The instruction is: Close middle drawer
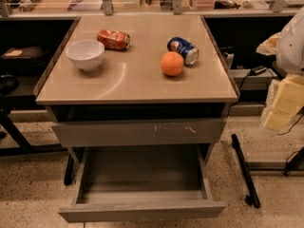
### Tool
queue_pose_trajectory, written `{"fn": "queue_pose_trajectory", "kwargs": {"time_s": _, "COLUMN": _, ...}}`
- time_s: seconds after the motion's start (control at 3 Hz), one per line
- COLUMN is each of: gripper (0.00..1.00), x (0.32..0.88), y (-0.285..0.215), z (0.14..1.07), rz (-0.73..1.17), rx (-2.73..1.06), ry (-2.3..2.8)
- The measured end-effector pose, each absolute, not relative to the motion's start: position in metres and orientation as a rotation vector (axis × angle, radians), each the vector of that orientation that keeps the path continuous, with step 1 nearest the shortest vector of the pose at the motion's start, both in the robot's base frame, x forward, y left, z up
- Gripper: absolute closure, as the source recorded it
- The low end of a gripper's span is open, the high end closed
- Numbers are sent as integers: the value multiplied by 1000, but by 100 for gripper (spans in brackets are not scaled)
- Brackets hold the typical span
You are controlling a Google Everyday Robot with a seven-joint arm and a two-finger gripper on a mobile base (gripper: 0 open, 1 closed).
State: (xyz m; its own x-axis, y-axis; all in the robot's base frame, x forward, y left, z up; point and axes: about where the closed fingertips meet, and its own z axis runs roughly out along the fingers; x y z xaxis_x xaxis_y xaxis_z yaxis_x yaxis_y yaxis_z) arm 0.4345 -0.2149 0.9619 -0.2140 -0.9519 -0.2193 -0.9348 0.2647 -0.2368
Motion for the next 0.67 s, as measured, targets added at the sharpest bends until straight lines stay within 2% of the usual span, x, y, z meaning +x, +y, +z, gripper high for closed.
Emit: {"fn": "queue_pose_trajectory", "kwargs": {"time_s": 0.67, "gripper": 0, "x": 407, "y": -197, "z": 859, "rz": 49, "rx": -1769, "ry": 2211}}
